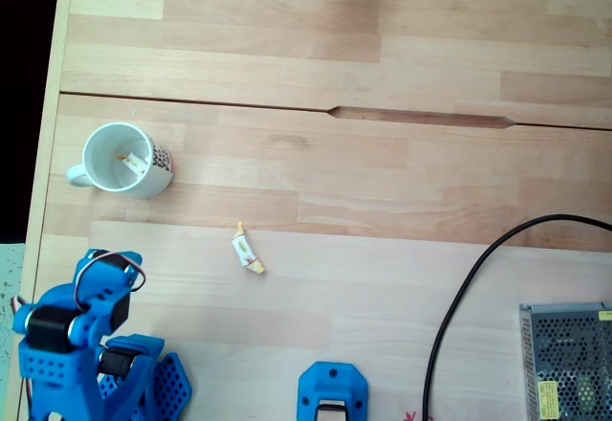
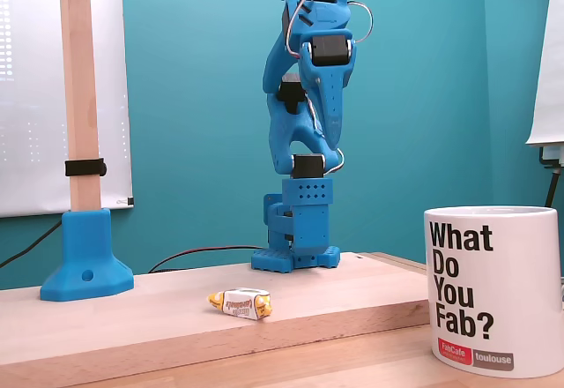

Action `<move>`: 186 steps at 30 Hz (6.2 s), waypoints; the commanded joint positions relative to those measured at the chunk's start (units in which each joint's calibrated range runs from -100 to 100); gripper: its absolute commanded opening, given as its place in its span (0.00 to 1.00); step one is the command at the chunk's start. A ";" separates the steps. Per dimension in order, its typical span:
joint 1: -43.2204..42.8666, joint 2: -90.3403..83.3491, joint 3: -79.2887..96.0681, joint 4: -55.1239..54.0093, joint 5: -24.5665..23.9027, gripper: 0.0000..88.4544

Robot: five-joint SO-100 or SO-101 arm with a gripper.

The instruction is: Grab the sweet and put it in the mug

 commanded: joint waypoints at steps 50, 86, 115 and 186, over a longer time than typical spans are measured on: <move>19.30 30.18 -3.28 -16.36 -17.24 0.03; 27.94 37.15 -4.44 -34.67 -13.14 0.04; 27.94 36.21 -2.12 -33.46 -2.30 0.36; 23.07 39.39 17.15 -33.30 -6.98 0.61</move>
